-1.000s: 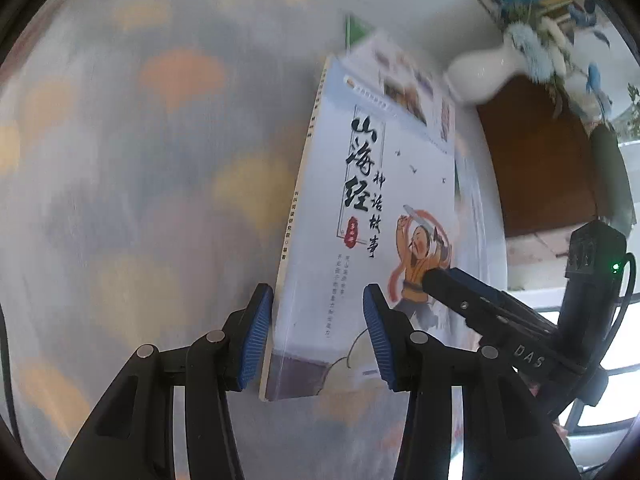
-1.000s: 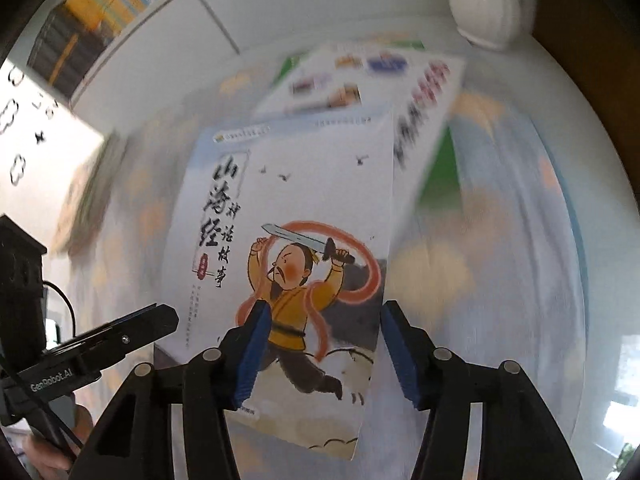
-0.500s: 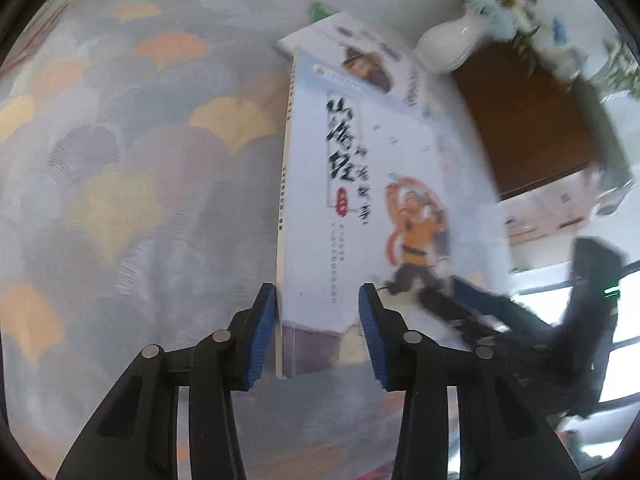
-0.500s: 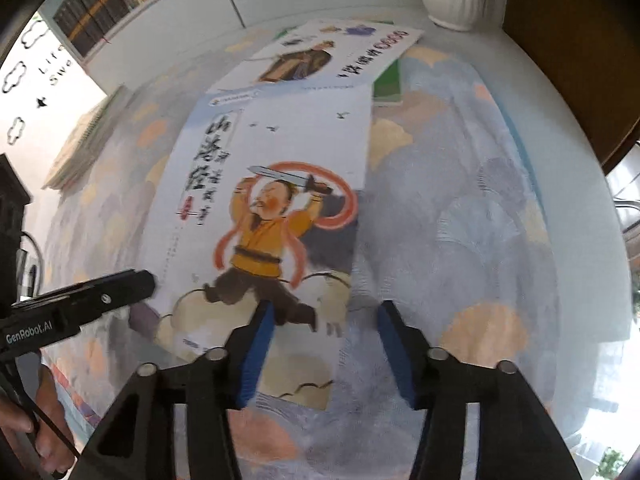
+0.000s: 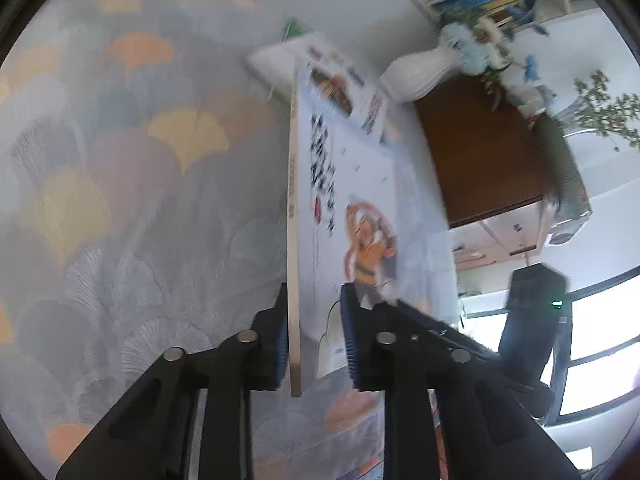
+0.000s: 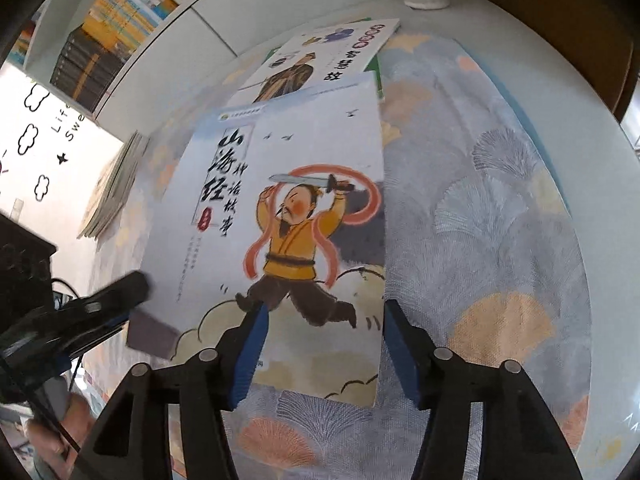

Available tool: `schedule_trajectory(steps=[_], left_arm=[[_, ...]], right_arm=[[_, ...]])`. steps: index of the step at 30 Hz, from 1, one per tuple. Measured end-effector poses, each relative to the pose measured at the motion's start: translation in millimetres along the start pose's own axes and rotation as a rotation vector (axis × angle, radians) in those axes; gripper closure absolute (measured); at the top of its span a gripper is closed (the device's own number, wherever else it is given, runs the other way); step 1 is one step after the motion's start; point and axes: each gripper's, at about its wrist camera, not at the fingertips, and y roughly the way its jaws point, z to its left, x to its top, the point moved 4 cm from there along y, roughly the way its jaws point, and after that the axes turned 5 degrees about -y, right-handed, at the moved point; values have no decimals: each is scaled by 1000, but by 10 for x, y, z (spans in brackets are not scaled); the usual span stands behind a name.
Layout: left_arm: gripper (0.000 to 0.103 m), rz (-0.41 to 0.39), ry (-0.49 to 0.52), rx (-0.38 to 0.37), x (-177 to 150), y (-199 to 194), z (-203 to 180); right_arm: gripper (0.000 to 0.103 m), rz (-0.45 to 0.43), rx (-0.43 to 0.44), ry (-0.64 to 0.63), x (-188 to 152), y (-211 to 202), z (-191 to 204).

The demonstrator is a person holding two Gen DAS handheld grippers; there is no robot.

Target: Organize books

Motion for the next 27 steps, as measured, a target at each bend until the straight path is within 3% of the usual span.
schedule_trajectory(steps=[4, 8, 10, 12, 14, 18, 21, 24, 25, 27], left_arm=[[88, 4, -36, -47, -68, 98, -47], [88, 12, -154, -195, 13, 68, -108], [88, 13, -196, -269, 69, 40, -126], [88, 26, -236, -341, 122, 8, -152], [88, 41, -278, -385, 159, 7, -144], [90, 73, -373, -455, 181, 63, -85], [90, 82, -361, -426, 171, 94, -110], [90, 89, -322, -342, 153, 133, -114], [90, 83, -280, -286, 154, 132, -126], [90, 63, -111, -87, 140, 143, -204]], right_arm=[[40, -5, -30, -23, -23, 11, 59], [40, 4, -32, 0, -55, 23, 82], [40, 32, 33, 64, 11, 16, 47], [39, 38, 168, 178, 33, -45, -80], [31, 33, 307, 320, 36, -48, -275], [30, -5, 469, 515, -56, 30, -594], [35, -24, 536, 553, -45, 78, -590], [55, -28, 555, 508, 29, 86, -430], [56, -27, 516, 479, 65, 91, -365], [71, -47, 400, 392, 121, 47, -273]])
